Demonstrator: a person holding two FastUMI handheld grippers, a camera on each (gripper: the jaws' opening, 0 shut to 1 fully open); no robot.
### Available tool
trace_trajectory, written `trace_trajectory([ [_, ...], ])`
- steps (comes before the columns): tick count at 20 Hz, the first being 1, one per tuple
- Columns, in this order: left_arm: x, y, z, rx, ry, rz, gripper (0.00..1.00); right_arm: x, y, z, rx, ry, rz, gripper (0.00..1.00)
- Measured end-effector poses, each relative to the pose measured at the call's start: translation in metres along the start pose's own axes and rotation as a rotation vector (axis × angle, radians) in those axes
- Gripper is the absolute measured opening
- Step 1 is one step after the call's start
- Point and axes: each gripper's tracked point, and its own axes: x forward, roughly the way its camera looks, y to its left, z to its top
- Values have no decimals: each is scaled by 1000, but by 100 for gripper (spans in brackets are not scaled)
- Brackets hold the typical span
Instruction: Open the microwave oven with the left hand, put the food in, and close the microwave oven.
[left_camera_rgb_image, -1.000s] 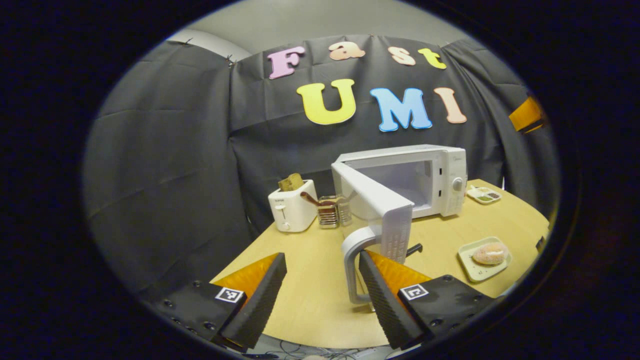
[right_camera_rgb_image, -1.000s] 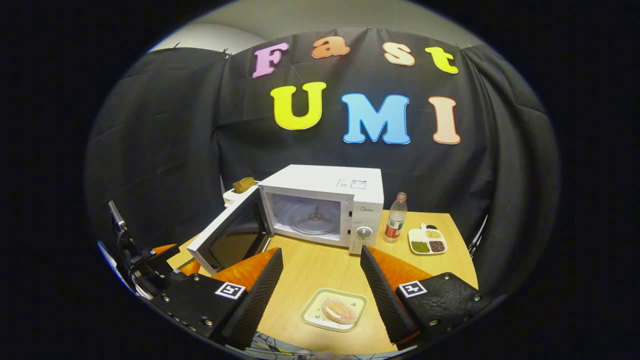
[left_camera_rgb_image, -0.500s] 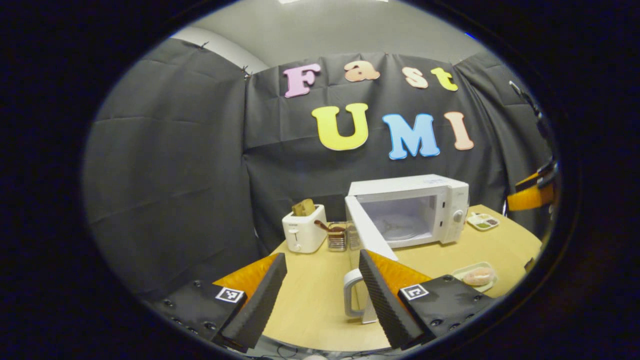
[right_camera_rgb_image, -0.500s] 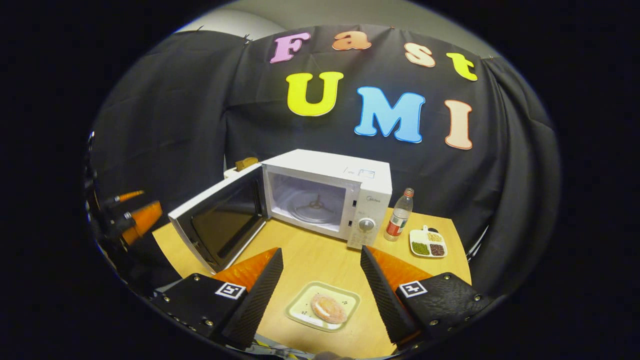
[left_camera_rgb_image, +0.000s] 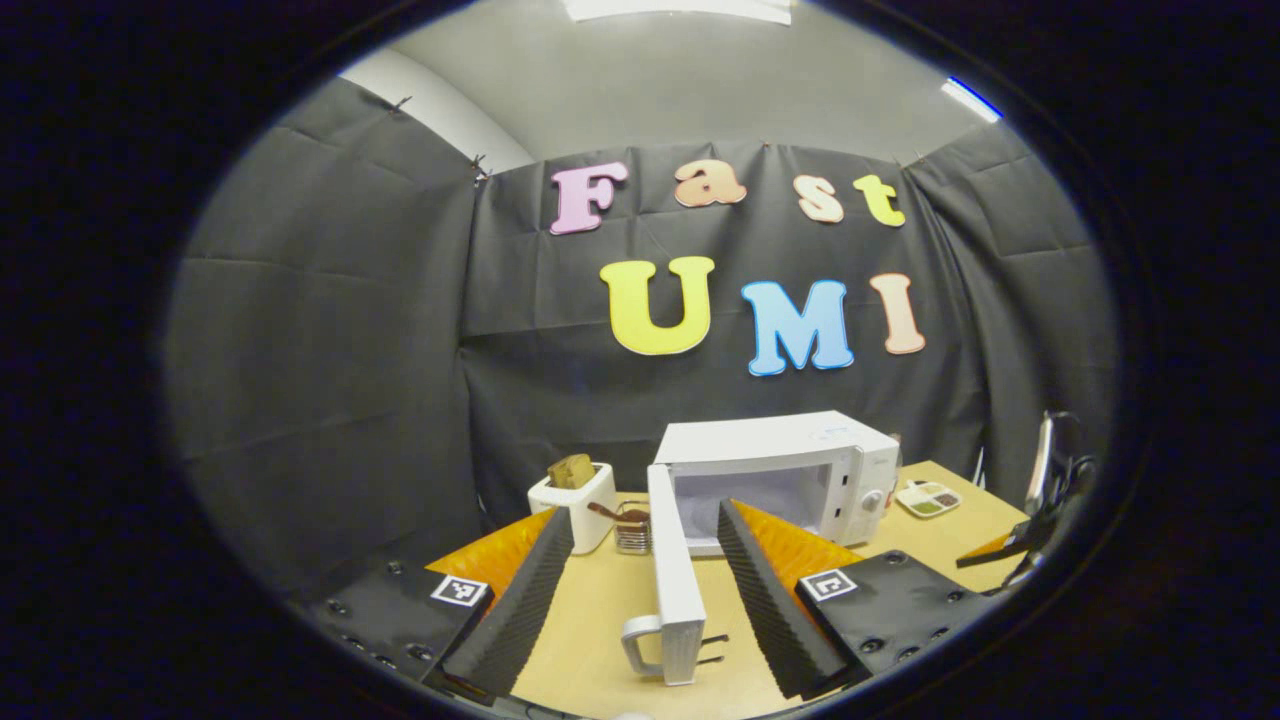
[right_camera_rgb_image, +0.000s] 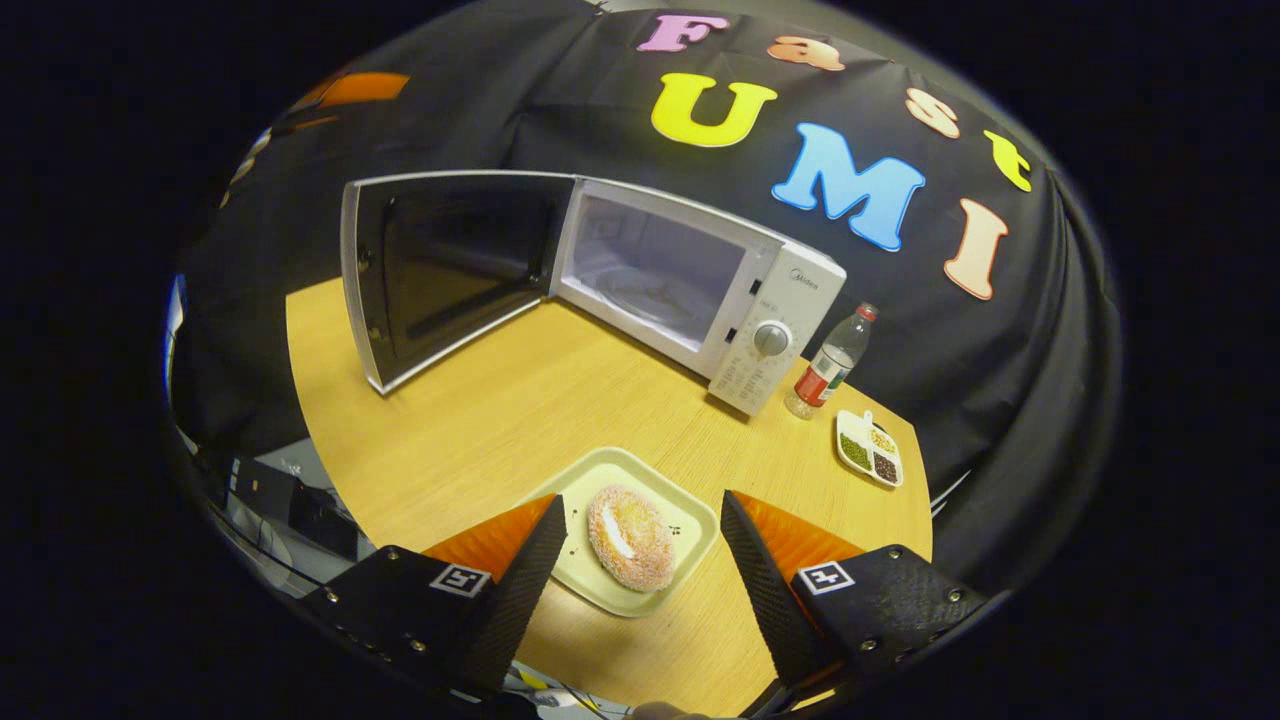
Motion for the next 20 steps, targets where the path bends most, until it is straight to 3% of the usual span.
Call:
trace_trajectory([
  [7, 12, -13, 18, 24, -7, -21, 100, 49, 11, -32, -89, 75, 38, 96],
  [15, 24, -10, 21, 35, -4, -17, 99, 73, 3, -46, -73, 148, 69, 95],
  [17, 28, -12, 19, 32, 1, -18, 99, 79, -2, -49, -57, 160, 76, 88],
  [18, 32, -11, 17, 31, 4, -19, 100, 82, -1, -51, -48, 167, 86, 78],
  [20, 36, -11, 11, 28, 12, -21, 100, 84, -4, -50, -53, 184, 94, 76],
])
